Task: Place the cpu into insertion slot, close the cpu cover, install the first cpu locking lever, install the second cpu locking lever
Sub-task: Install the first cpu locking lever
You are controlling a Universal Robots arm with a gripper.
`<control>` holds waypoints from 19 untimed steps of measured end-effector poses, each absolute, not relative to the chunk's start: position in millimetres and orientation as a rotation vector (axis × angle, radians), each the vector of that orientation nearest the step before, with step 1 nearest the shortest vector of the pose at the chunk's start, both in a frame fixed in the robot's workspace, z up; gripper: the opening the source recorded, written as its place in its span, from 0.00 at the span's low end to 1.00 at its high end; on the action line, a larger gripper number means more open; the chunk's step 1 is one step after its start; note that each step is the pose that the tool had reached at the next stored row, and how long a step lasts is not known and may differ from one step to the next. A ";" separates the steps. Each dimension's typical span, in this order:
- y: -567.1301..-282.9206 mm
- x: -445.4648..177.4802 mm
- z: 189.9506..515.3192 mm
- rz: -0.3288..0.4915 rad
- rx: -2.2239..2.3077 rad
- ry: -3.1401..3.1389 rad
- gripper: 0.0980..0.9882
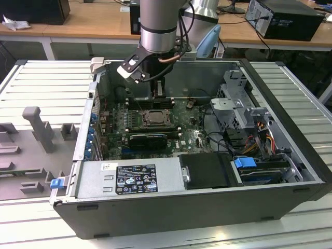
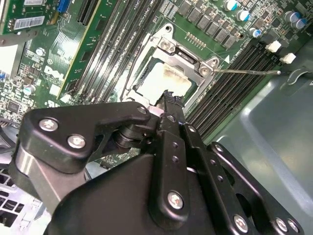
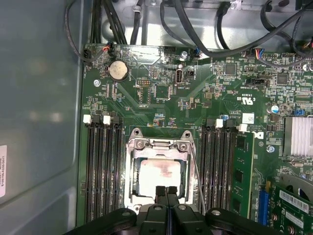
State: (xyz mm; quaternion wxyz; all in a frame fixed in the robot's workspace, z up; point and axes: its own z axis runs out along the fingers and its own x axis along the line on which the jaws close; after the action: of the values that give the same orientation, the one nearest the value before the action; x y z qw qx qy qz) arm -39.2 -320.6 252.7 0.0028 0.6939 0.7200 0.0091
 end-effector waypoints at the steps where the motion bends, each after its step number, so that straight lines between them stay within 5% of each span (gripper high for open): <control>1: -320.6 -39.2 253.0 0.028 2.176 2.258 0.01; 19: -320.6 -39.2 258.1 0.029 2.176 2.258 0.01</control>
State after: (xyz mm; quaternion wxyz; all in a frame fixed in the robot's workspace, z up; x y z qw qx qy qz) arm -39.2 -320.6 258.1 0.0028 0.6939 0.7200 0.0091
